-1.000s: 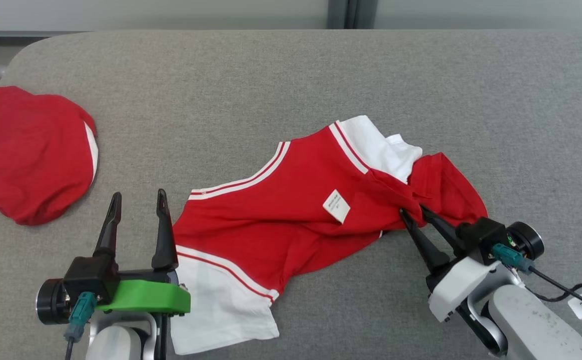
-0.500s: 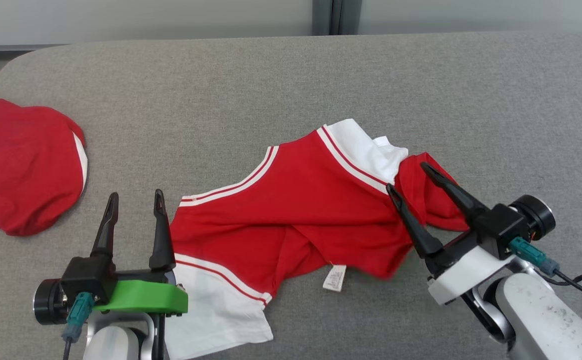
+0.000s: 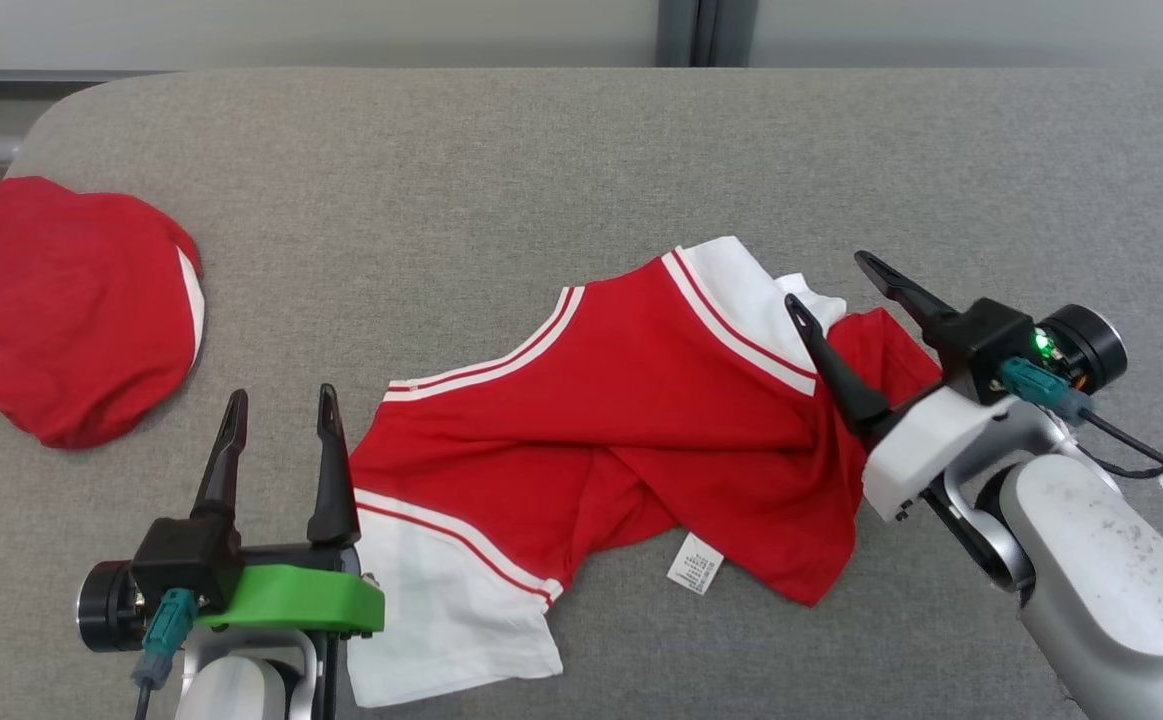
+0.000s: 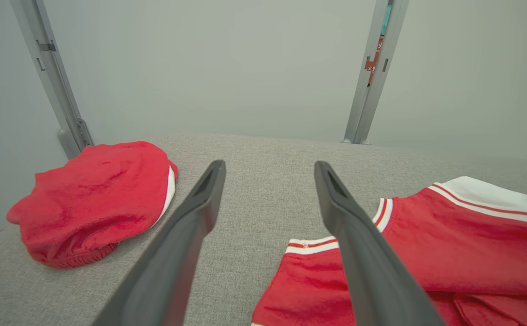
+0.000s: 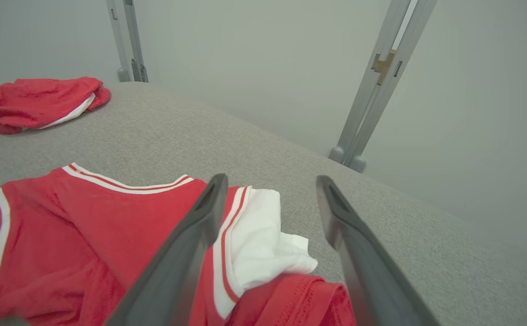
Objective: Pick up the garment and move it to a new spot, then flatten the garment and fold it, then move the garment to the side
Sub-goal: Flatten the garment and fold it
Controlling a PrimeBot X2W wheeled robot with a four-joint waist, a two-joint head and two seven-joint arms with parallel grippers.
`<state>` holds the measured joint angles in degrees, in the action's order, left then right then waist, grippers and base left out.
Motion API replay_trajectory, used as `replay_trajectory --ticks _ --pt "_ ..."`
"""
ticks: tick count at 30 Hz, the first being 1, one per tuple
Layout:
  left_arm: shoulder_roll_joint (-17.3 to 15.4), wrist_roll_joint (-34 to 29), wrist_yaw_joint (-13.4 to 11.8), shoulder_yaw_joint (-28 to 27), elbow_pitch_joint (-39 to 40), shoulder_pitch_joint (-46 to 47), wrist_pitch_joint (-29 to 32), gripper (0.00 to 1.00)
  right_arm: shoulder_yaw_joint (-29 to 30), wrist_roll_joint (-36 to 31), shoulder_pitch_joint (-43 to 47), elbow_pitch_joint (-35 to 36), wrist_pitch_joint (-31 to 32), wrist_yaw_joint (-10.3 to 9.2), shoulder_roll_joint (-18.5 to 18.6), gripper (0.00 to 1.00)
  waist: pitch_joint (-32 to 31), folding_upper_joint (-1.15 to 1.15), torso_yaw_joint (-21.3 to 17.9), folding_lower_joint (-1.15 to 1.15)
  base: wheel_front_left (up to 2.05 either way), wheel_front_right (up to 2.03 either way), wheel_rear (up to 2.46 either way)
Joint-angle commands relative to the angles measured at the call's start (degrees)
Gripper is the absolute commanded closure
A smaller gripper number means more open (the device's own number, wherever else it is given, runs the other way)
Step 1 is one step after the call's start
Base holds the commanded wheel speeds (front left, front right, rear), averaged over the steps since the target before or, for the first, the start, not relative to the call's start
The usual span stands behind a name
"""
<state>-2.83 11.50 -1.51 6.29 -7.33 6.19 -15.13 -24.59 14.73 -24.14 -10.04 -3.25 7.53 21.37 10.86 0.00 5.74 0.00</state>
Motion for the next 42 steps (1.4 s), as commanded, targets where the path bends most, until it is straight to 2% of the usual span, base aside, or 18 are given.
replay_trajectory --ticks 1,15,17,19,20,21,22,26,30,36,41,42 --pt "-0.1 0.5 0.1 0.1 0.1 0.8 0.0 0.0 -1.0 0.6 -1.6 -1.4 1.8 -0.07 0.1 0.0 0.7 0.0 0.7 0.0 0.0 0.0 0.0" --pt "-0.1 2.2 -1.2 3.8 0.1 2.9 0.0 0.0 -11.4 5.8 -17.7 -20.7 20.8 -0.08 -0.6 0.0 4.2 0.0 5.1 0.0 0.0 0.0 0.0" --pt "-0.1 2.5 -1.5 4.4 0.1 3.2 0.0 0.0 -14.3 8.2 -20.0 -24.1 25.7 -0.07 -1.6 0.0 4.5 0.0 5.8 0.0 0.0 0.0 0.0" --pt "-0.1 2.7 -1.6 4.8 0.0 3.3 0.0 0.0 -16.2 9.7 -21.8 -25.2 27.2 -0.07 -1.9 0.0 4.7 0.0 6.1 0.0 0.0 0.0 0.0" --pt "-0.1 2.8 -1.6 4.9 0.0 3.3 0.0 0.0 -17.3 10.3 -22.2 -25.7 27.9 -0.07 -1.9 0.53 4.8 0.0 6.3 0.0 0.0 0.0 0.0" --pt "-0.1 3.0 -1.7 5.2 0.0 3.4 0.0 0.0 -18.2 11.7 -22.8 -26.2 28.3 -0.07 -1.9 0.94 4.9 0.0 6.5 0.0 0.0 0.0 0.0" --pt "-0.1 3.1 -1.7 5.4 -0.1 3.5 0.0 0.0 -18.6 12.4 -23.6 -26.7 28.5 -0.07 -1.9 1.0 5.0 0.0 6.7 0.0 0.0 0.0 0.0" --pt "-0.1 3.6 -1.8 5.9 -0.3 4.1 0.0 0.0 -20.4 13.2 -28.5 -28.2 26.4 -0.07 -1.3 1.0 5.3 0.0 7.5 0.0 0.0 0.0 0.0" --pt "-0.1 4.1 -1.9 6.8 -0.2 4.8 0.0 0.0 -20.7 11.7 -34.2 -30.7 21.0 -0.07 -1.4 1.0 5.9 0.0 8.7 0.0 0.0 0.0 0.0" --pt "-0.1 4.8 -2.3 8.3 0.1 6.2 0.0 0.0 -19.5 8.0 -42.9 -37.4 10.2 -0.08 -3.4 1.0 7.3 0.0 11.0 0.0 0.0 0.0 0.0" --pt "-0.1 5.5 -2.9 9.4 0.3 7.0 0.0 0.0 -18.5 4.3 -47.1 -44.5 0.7 -0.08 -7.0 1.0 8.5 0.0 12.1 0.0 0.0 0.0 0.0" --pt "-0.1 5.6 -3.2 9.5 0.3 7.0 0.0 0.0 -18.6 4.4 -47.2 -46.0 -0.5 -0.08 -8.2 0.36 8.6 0.0 12.0 0.0 0.0 0.0 0.0"
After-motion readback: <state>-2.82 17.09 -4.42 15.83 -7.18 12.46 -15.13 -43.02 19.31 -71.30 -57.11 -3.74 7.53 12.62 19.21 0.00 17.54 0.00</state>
